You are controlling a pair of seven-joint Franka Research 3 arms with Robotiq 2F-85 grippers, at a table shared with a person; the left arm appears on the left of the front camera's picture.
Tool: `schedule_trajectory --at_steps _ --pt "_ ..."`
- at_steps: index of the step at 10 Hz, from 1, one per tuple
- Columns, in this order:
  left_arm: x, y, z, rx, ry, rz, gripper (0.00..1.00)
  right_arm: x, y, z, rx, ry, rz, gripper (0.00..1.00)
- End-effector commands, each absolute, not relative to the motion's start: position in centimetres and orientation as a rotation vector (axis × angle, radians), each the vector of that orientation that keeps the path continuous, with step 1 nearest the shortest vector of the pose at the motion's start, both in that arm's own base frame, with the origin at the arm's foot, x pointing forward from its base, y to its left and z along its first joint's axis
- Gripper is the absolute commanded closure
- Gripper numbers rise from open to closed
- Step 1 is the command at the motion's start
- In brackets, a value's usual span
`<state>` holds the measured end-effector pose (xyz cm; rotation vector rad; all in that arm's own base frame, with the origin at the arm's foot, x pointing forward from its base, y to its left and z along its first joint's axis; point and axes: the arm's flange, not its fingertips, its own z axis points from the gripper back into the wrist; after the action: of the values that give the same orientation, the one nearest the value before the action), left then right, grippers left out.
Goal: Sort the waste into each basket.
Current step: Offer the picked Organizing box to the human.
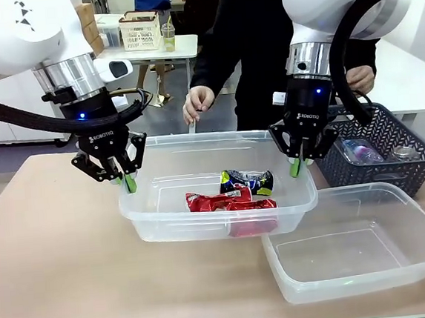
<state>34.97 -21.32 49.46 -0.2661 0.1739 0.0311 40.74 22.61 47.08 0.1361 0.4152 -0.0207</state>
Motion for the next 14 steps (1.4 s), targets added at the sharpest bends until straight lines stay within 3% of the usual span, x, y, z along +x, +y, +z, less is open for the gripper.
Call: schedule_trajectory --at_steps 1,6,8,11,12,13,14 --pt "34.8 -21.4 49.8 -0.291 0.171 0.059 0.93 40.8 22.6 47.6 0.133 0.415 -0.007 0.93" --pt "35.0 -21.3 49.5 -0.266 0.174 0.031 0.93 40.7 22.6 47.1 0.136 0.415 -0.021 0.93" --pt "42.3 -22.0 50.3 -0.289 0.178 0.087 0.93 50.2 25.0 47.9 0.169 0.462 0.001 0.93" --pt "49.0 -23.5 49.4 -0.283 0.211 0.162 0.93 59.0 26.3 47.1 0.21 0.52 -0.005 0.93" --pt "50.1 -23.5 48.4 -0.295 0.257 0.162 0.93 60.2 26.9 45.6 0.209 0.545 -0.013 0.93" --pt "47.9 -20.4 48.3 -0.255 0.197 0.105 0.93 56.2 23.6 45.1 0.171 0.472 -0.018 0.93" --pt "47.9 -20.4 48.3 -0.255 0.197 0.105 0.93 56.2 23.6 45.1 0.171 0.472 -0.018 0.93"
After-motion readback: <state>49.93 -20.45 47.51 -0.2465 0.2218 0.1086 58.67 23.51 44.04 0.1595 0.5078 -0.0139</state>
